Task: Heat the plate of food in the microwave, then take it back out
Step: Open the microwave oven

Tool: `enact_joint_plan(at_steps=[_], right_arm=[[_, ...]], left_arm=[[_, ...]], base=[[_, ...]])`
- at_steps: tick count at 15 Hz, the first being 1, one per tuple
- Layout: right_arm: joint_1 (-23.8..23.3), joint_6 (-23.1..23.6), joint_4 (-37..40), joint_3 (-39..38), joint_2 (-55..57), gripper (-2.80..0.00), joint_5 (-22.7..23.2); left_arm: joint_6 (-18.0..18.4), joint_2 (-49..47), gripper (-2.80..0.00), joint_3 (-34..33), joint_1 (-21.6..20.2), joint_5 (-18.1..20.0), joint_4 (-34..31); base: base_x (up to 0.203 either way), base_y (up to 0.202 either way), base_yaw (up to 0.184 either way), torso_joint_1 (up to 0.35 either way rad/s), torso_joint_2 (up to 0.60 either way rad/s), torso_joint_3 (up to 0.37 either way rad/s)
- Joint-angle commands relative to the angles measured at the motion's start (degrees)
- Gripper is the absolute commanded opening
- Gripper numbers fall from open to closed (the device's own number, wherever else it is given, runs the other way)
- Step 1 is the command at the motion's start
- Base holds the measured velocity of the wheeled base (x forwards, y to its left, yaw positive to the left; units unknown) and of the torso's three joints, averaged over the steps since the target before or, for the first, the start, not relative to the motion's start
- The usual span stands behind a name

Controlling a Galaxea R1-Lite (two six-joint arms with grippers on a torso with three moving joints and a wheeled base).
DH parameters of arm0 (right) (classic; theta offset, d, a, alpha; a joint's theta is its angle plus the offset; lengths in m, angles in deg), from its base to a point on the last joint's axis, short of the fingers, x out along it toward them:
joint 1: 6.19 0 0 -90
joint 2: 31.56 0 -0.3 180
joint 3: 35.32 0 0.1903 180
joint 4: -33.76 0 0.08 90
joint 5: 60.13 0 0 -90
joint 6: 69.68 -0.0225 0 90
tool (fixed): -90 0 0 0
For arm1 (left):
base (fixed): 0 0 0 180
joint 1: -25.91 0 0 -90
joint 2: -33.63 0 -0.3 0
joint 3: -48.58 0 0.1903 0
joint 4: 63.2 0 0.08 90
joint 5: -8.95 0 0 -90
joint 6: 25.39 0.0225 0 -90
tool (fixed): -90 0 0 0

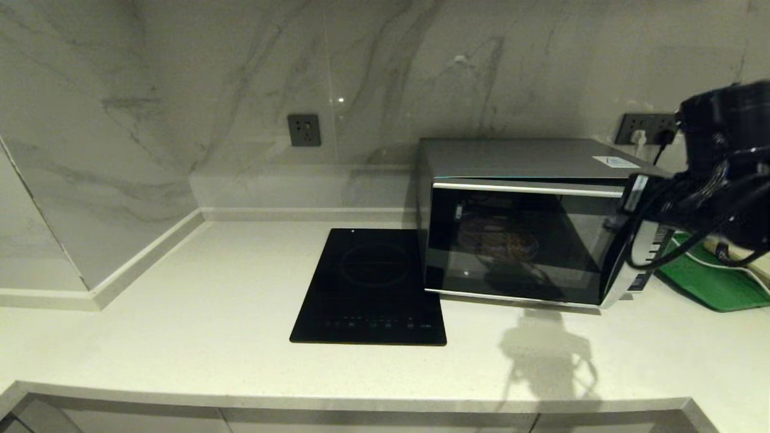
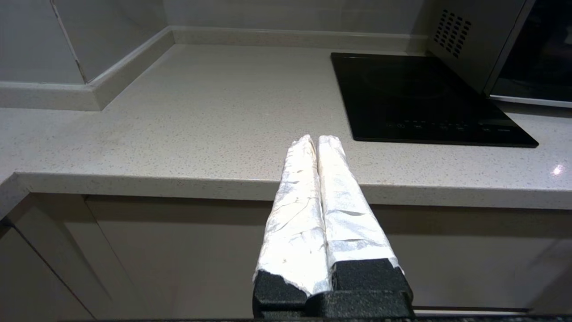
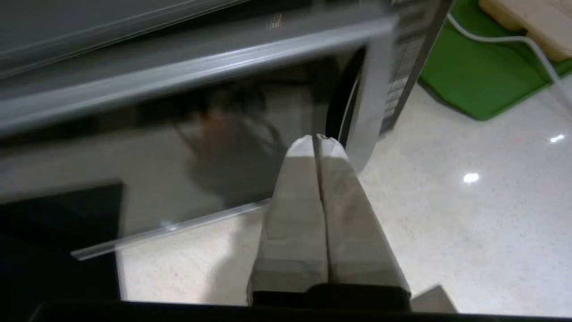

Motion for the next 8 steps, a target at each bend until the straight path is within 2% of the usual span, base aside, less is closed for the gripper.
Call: enact_joint_plan(at_steps=[1,5,6,8], right_arm=[[-5.9,-4.1,7.7,12.0,1.0,-2.8,6.4],[-11.0,-14.9,23.5,30.5,11.9,-2.8,18.1],[-11.5,-16.3,25.2,32.5,14.1,-2.8,19.8],[-11.8,-17.1,26.9,36.1,17.6,-2.8,20.6]], left_arm=[[0.0,0.0,-2.8,0.0,-0.1,0.0,0.0],[0.0,0.1,-2.8,0.0,-0.1,0.0,0.0],[0.0,0.1,-2.8,0.0,-0.1,0.0,0.0],[0.0,0.0,-2.8,0.0,-0.1,0.0,0.0]], base=[[0.0,0.0,0.0,0.0,0.0,0.0],[0.0,0.0,0.0,0.0,0.0,0.0],[0.0,0.0,0.0,0.0,0.0,0.0],[0.0,0.0,0.0,0.0,0.0,0.0]])
